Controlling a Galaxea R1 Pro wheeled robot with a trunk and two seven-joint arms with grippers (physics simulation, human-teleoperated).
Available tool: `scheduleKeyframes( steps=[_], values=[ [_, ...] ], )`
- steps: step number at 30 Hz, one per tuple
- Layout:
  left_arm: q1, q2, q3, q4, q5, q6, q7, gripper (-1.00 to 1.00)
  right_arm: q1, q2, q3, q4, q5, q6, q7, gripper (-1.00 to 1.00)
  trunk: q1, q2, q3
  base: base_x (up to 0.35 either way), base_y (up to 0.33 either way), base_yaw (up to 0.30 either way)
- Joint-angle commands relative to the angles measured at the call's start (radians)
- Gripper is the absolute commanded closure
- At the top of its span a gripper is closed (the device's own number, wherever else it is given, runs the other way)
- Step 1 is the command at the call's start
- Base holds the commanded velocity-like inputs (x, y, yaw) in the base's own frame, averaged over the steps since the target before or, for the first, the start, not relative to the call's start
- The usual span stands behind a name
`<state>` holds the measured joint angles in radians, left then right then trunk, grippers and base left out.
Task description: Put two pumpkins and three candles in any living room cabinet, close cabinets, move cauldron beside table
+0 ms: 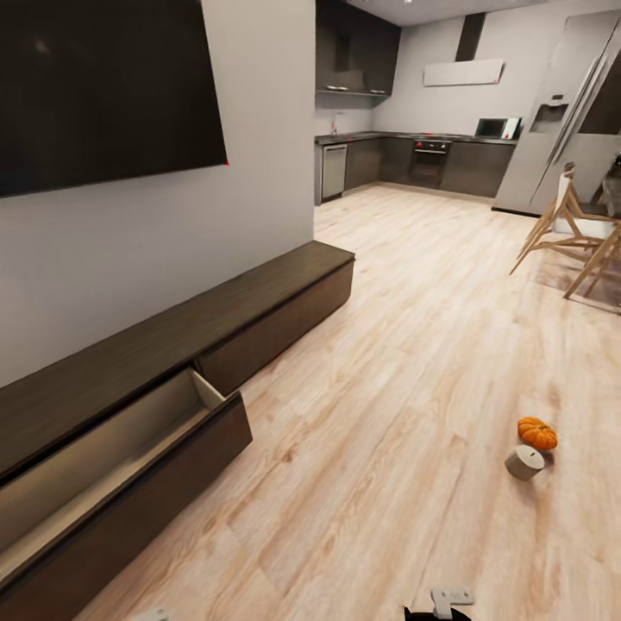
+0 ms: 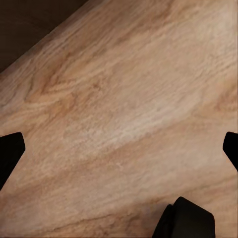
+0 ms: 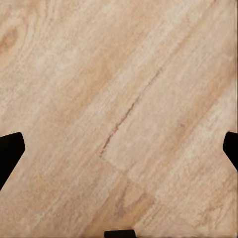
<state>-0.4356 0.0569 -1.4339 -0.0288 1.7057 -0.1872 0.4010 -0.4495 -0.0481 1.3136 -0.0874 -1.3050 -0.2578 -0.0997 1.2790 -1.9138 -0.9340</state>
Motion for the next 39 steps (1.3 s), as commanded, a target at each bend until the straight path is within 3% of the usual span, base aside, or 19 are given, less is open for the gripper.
scheduleKeyframes(
  steps=[1,22,39],
  values=[
    [0.000,0.002,0.000,0.001,0.000,0.000,0.000,-1.00,0.000,0.000,0.000,0.000,0.000,0.000,0.001,-1.00,0.000,0.000,0.001,0.000,0.000,-0.281],
    [0.000,-0.007,0.001,-0.006,0.002,0.003,-0.002,-1.00,0.000,0.000,0.000,0.000,0.000,0.002,0.001,-1.00,0.000,0.000,0.014,0.000,0.000,-0.277],
    [0.001,-0.006,0.001,-0.005,0.002,0.004,-0.002,-1.00,0.000,-0.002,-0.001,0.000,-0.001,0.005,0.001,-1.00,0.000,0.000,0.001,0.000,0.000,-0.251]
  ],
)
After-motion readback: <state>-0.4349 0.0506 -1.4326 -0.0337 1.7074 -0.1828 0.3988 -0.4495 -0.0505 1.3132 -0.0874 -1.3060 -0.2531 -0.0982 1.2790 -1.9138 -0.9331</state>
